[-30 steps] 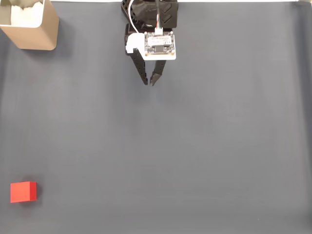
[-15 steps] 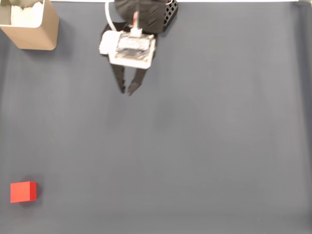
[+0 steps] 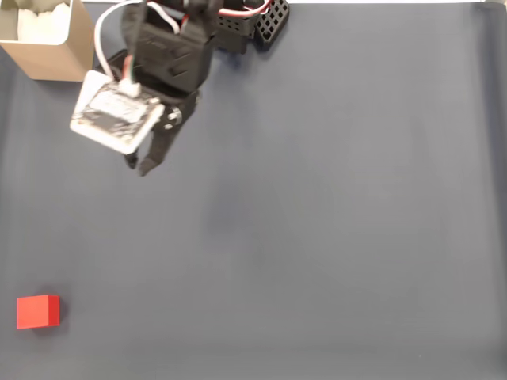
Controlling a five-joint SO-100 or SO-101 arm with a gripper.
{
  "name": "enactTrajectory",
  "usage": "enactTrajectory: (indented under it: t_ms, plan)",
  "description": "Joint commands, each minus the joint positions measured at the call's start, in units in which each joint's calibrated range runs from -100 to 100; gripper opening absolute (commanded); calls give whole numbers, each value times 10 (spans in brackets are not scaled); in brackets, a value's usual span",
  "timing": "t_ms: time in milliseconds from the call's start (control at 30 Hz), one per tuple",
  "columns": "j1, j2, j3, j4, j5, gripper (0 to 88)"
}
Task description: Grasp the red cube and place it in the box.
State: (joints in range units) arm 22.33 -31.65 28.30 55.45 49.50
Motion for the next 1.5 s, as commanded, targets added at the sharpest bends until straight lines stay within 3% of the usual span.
enactTrajectory:
  t_ms: [0,967,1033,1467]
  plan:
    - [24,33,-68,-8,-11,15]
    - [66,427,-469,-61,-1,151]
    - [79,496,-544,-63,-11,209]
    - [113,619,-682,-64,-11,289]
